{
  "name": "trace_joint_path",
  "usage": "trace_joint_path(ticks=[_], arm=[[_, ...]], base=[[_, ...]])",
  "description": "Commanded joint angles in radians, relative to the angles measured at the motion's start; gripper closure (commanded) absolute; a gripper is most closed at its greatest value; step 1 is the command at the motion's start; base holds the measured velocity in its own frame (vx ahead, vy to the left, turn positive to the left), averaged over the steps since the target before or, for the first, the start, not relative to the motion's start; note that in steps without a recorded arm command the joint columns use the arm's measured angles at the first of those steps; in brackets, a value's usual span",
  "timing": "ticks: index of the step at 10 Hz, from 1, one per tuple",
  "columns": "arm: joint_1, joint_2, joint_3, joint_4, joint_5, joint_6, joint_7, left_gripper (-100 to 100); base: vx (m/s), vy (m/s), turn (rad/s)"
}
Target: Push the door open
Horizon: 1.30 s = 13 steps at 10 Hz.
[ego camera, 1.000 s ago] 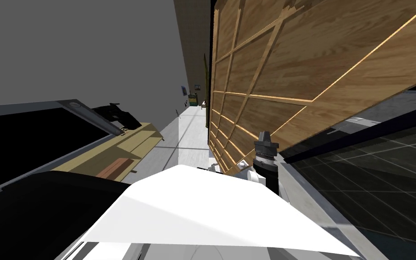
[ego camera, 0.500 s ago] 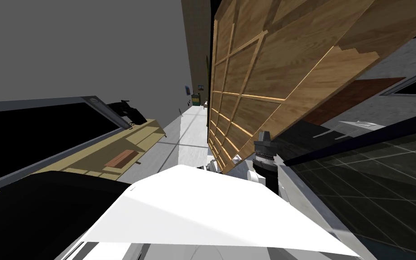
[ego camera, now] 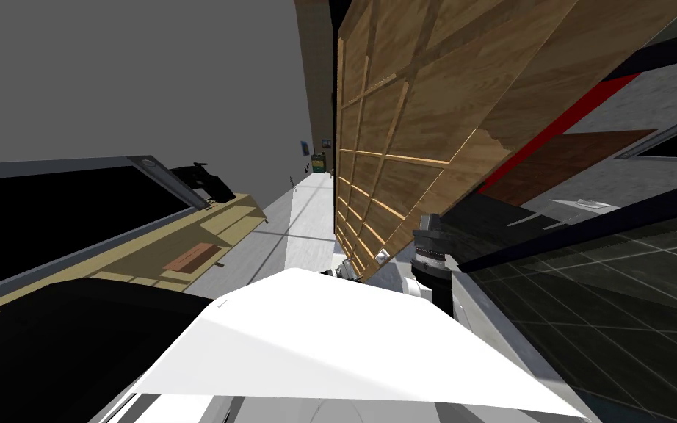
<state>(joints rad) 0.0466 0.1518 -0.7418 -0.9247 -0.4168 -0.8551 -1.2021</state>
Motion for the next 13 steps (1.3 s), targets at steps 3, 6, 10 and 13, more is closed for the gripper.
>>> trace_joint_path(ticks=[3,6,10,13], arm=[[-0.001,-0.016,0.005,0.013,0.001,0.001,-0.011,-100],[-0.001,-0.026,0.009,0.021,0.001,0.001,-0.018,-100],[-0.001,-0.024,0.008,0.019,0.001,0.001,-0.016,100],[-0.001,-0.024,0.008,0.019,0.001,0.001,-0.016,100]], base=[[0.128,-0.201,-0.021],[0.119,-0.176,-0.015],[0.002,-0.002,0.000],[-0.006,0.008,0.000]])
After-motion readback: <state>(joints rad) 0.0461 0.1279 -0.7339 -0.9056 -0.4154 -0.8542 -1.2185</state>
